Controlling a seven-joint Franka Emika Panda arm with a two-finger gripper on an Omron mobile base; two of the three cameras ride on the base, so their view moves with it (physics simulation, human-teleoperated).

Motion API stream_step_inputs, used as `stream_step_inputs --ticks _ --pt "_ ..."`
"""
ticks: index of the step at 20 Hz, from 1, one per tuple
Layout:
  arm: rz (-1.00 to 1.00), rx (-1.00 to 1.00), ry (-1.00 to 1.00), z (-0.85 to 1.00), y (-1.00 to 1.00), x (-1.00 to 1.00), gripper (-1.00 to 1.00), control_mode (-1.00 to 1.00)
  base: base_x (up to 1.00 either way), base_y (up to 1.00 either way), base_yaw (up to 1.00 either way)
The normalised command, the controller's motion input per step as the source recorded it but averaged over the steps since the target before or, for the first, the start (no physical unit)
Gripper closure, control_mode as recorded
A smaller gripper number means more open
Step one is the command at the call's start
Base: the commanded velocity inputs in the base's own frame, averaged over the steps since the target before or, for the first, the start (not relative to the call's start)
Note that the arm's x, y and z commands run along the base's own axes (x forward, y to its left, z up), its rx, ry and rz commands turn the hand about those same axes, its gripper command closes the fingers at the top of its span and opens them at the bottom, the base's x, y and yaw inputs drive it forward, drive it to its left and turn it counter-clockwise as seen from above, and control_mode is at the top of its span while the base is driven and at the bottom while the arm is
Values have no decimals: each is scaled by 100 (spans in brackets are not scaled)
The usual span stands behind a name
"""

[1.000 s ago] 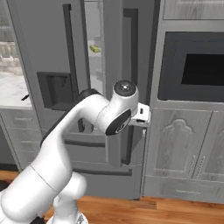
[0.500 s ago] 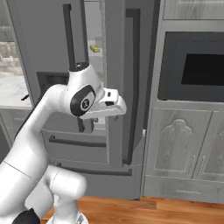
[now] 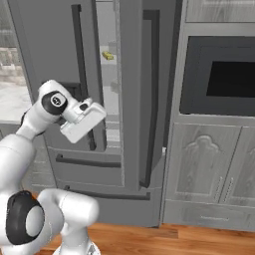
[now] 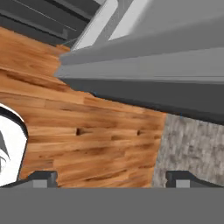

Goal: Retrieve the butter from the fridge and place it on a plate on the dining table. Then retrieve the butter knife by the fridge and place it near the plate.

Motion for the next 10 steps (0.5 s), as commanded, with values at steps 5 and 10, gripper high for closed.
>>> stream_step_inputs --ticks 5,10 --pt "15 -20 27 -13 26 77 -100 -100 0 0 0" --pt "23 -4 9 -7 -12 60 -100 -100 0 0 0"
